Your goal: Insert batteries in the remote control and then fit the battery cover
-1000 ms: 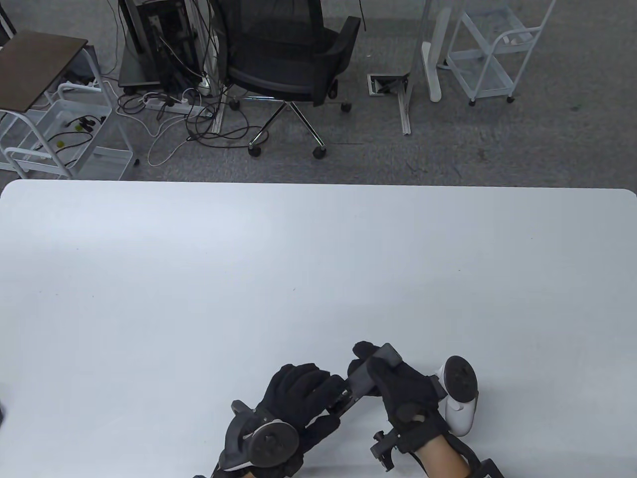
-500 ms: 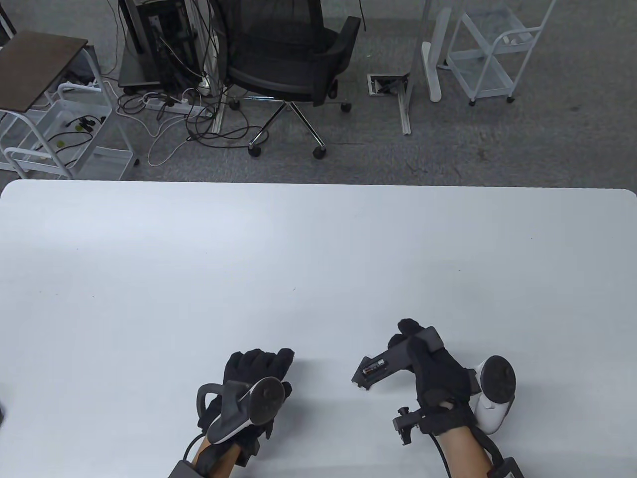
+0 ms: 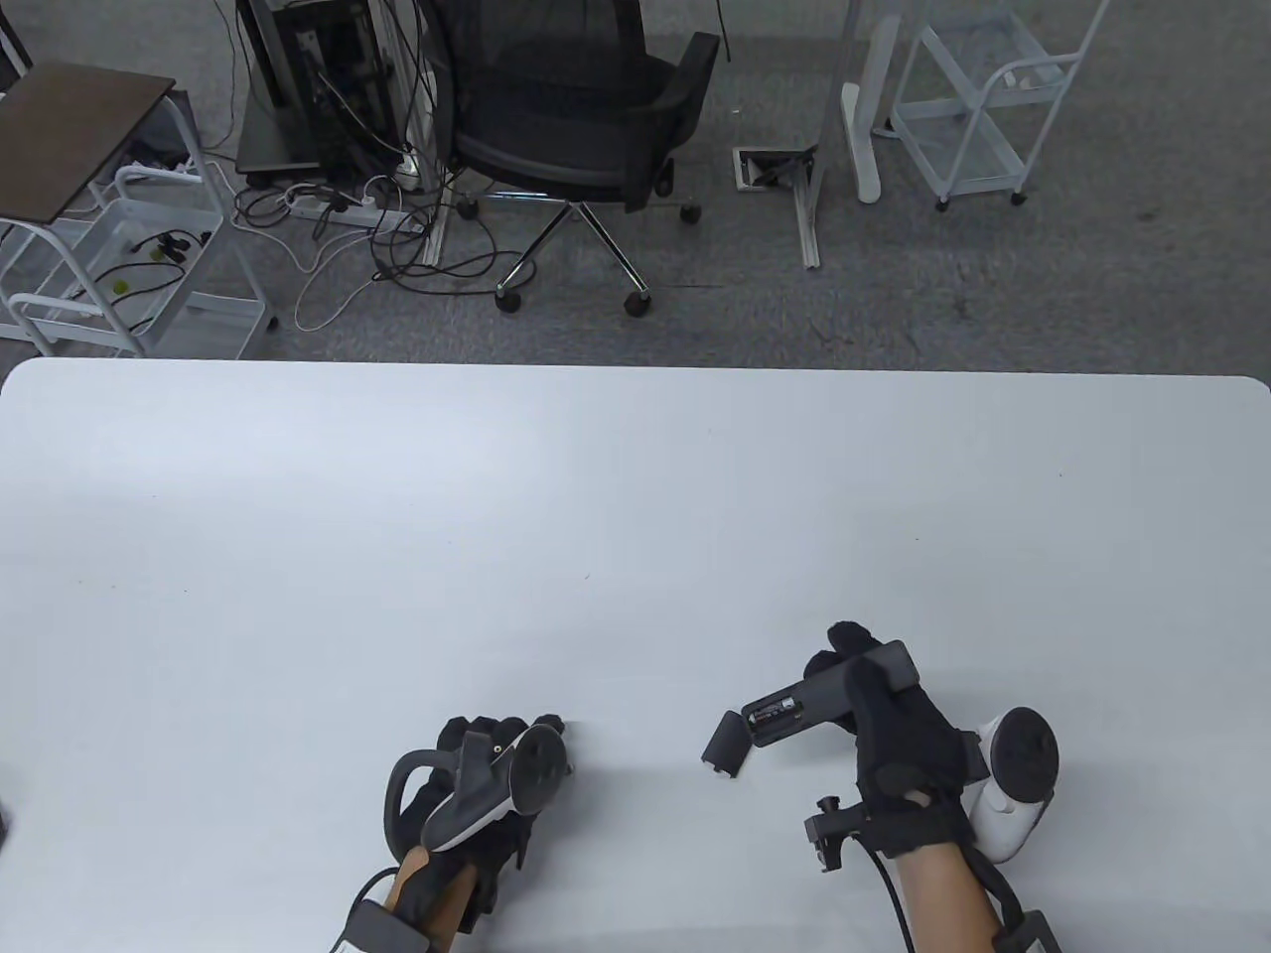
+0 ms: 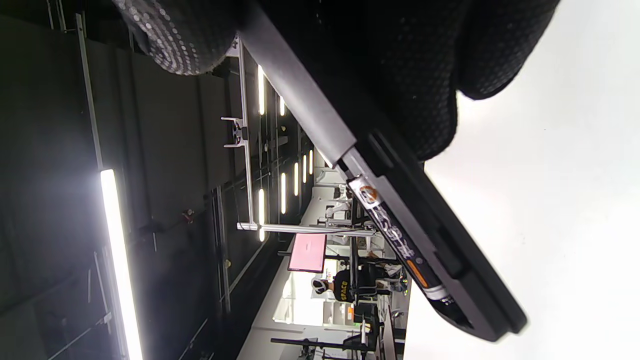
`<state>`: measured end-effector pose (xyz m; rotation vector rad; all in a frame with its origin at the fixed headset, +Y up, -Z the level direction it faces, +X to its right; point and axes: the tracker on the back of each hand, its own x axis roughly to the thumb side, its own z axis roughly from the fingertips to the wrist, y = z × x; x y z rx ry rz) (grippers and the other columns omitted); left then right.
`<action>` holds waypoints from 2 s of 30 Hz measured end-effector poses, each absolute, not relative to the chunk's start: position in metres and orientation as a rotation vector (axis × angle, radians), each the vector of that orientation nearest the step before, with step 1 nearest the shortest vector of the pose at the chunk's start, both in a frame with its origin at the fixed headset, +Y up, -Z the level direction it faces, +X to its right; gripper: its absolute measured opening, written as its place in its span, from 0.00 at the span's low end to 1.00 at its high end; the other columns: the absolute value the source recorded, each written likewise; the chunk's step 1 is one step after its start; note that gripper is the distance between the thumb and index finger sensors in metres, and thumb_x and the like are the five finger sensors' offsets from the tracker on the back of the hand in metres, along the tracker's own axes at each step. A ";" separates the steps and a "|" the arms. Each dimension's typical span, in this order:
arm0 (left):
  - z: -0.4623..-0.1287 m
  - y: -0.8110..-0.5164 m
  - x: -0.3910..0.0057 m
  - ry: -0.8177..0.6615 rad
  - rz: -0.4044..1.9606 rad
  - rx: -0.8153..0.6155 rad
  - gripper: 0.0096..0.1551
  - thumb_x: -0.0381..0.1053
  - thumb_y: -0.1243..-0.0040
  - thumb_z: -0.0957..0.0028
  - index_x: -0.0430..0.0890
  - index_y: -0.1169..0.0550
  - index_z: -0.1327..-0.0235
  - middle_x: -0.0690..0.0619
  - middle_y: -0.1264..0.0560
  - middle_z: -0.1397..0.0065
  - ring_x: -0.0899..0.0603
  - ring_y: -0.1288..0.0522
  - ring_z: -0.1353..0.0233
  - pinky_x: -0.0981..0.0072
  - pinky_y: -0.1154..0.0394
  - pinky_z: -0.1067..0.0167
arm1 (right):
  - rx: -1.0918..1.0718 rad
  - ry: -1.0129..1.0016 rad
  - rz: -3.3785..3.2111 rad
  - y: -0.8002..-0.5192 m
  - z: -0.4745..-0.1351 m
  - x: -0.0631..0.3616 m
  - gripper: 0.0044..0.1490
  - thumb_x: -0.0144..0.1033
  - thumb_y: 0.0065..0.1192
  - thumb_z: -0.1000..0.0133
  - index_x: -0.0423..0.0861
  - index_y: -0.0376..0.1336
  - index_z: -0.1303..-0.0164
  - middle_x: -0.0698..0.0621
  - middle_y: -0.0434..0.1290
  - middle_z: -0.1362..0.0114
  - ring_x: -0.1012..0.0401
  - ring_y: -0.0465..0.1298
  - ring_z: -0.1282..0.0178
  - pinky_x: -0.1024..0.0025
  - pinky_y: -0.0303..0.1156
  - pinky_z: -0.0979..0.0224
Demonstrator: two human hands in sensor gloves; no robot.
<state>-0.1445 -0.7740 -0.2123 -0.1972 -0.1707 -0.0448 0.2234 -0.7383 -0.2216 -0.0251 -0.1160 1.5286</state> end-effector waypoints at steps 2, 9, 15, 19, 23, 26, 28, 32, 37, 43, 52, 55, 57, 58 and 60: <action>-0.212 -0.775 -0.140 -0.178 -0.095 -0.187 0.38 0.57 0.23 0.57 0.60 0.25 0.30 0.57 0.19 0.31 0.43 0.23 0.25 0.39 0.33 0.20 | -0.027 -0.117 1.530 -0.738 -0.222 0.223 0.41 0.50 0.61 0.45 0.36 0.65 0.29 0.36 0.79 0.37 0.46 0.83 0.50 0.41 0.70 0.36; -0.210 -0.777 -0.128 -0.200 -0.166 -0.154 0.33 0.55 0.24 0.56 0.60 0.23 0.34 0.58 0.17 0.35 0.43 0.21 0.28 0.40 0.31 0.21 | -0.027 -0.119 1.536 -0.739 -0.222 0.224 0.41 0.51 0.61 0.45 0.37 0.65 0.29 0.36 0.79 0.38 0.46 0.83 0.51 0.41 0.70 0.36; -0.209 -0.778 -0.123 -0.223 -0.206 -0.097 0.36 0.60 0.23 0.59 0.57 0.22 0.35 0.59 0.15 0.40 0.45 0.18 0.32 0.41 0.30 0.21 | -0.022 -0.114 1.544 -0.740 -0.221 0.222 0.41 0.50 0.61 0.45 0.36 0.65 0.29 0.36 0.79 0.38 0.46 0.83 0.51 0.41 0.71 0.36; -0.207 -0.772 -0.124 -0.231 -0.131 -0.044 0.35 0.61 0.24 0.58 0.57 0.22 0.36 0.59 0.14 0.41 0.46 0.17 0.33 0.41 0.29 0.21 | -0.021 -0.107 1.547 -0.740 -0.222 0.223 0.41 0.50 0.62 0.45 0.36 0.65 0.29 0.36 0.79 0.38 0.46 0.83 0.51 0.41 0.70 0.36; -0.198 -0.755 -0.125 -0.266 -0.014 0.071 0.34 0.61 0.25 0.58 0.56 0.21 0.36 0.59 0.13 0.42 0.46 0.16 0.35 0.41 0.29 0.22 | -0.021 -0.100 1.551 -0.740 -0.222 0.221 0.41 0.50 0.62 0.45 0.36 0.65 0.29 0.36 0.79 0.38 0.46 0.83 0.51 0.41 0.70 0.36; -0.189 -0.744 -0.125 -0.306 0.068 0.155 0.34 0.62 0.25 0.59 0.56 0.20 0.38 0.59 0.12 0.44 0.46 0.14 0.37 0.42 0.28 0.22 | -0.014 -0.079 1.555 -0.742 -0.223 0.218 0.41 0.51 0.62 0.45 0.36 0.65 0.29 0.36 0.80 0.38 0.46 0.83 0.51 0.41 0.71 0.36; -0.183 -0.738 -0.123 -0.335 0.109 0.189 0.33 0.63 0.25 0.58 0.56 0.20 0.38 0.60 0.12 0.44 0.47 0.14 0.37 0.42 0.28 0.22 | -0.003 -0.062 1.559 -0.742 -0.223 0.216 0.41 0.51 0.61 0.45 0.36 0.65 0.29 0.36 0.80 0.38 0.46 0.84 0.52 0.41 0.71 0.37; -0.174 -0.730 -0.117 -0.387 0.173 0.199 0.33 0.63 0.25 0.59 0.56 0.19 0.39 0.60 0.12 0.45 0.47 0.14 0.37 0.42 0.28 0.22 | 0.017 -0.035 1.564 -0.744 -0.221 0.209 0.41 0.51 0.61 0.45 0.36 0.65 0.29 0.36 0.80 0.38 0.47 0.84 0.52 0.42 0.72 0.37; -0.162 -0.723 -0.109 -0.461 0.227 0.246 0.32 0.63 0.26 0.58 0.57 0.20 0.39 0.61 0.13 0.44 0.48 0.15 0.36 0.42 0.28 0.22 | 0.035 0.023 1.582 -0.750 -0.220 0.197 0.41 0.51 0.61 0.45 0.36 0.65 0.29 0.36 0.80 0.39 0.47 0.84 0.52 0.42 0.72 0.37; -0.150 -0.717 -0.098 -0.527 0.251 0.281 0.31 0.63 0.26 0.58 0.58 0.20 0.40 0.61 0.13 0.44 0.48 0.15 0.36 0.42 0.28 0.22 | 0.081 0.082 1.596 -0.752 -0.217 0.183 0.41 0.52 0.61 0.45 0.36 0.65 0.29 0.37 0.80 0.39 0.48 0.85 0.52 0.43 0.73 0.37; -0.144 -0.717 -0.090 -0.563 0.239 0.284 0.31 0.63 0.26 0.58 0.58 0.19 0.40 0.61 0.13 0.44 0.48 0.15 0.36 0.42 0.28 0.22 | 0.117 0.158 1.609 -0.758 -0.212 0.165 0.41 0.52 0.61 0.45 0.36 0.65 0.30 0.37 0.81 0.39 0.48 0.85 0.53 0.43 0.73 0.38; -0.144 -0.718 -0.090 -0.573 0.242 0.282 0.30 0.63 0.26 0.58 0.58 0.19 0.40 0.62 0.13 0.44 0.48 0.15 0.36 0.42 0.28 0.22 | 0.129 0.174 1.611 -0.759 -0.210 0.160 0.42 0.52 0.61 0.45 0.36 0.65 0.30 0.37 0.81 0.39 0.48 0.85 0.53 0.44 0.74 0.38; -0.143 -0.718 -0.088 -0.583 0.238 0.274 0.30 0.63 0.26 0.58 0.58 0.19 0.40 0.62 0.13 0.44 0.48 0.15 0.36 0.42 0.28 0.22 | 0.140 0.181 1.615 -0.759 -0.208 0.157 0.42 0.52 0.61 0.45 0.36 0.65 0.30 0.37 0.81 0.39 0.49 0.85 0.53 0.44 0.74 0.38; -0.142 -0.719 -0.087 -0.588 0.231 0.270 0.30 0.63 0.26 0.58 0.59 0.19 0.40 0.62 0.13 0.44 0.48 0.15 0.35 0.42 0.28 0.22 | 0.143 0.184 1.614 -0.758 -0.208 0.155 0.42 0.52 0.61 0.45 0.36 0.66 0.30 0.37 0.81 0.40 0.49 0.85 0.53 0.44 0.74 0.38; -0.142 -0.720 -0.085 -0.595 0.217 0.272 0.30 0.63 0.26 0.58 0.58 0.19 0.41 0.62 0.13 0.44 0.48 0.15 0.35 0.42 0.28 0.22 | 0.144 0.175 1.637 -0.758 -0.207 0.154 0.42 0.52 0.62 0.46 0.36 0.66 0.30 0.37 0.81 0.40 0.48 0.85 0.53 0.44 0.74 0.38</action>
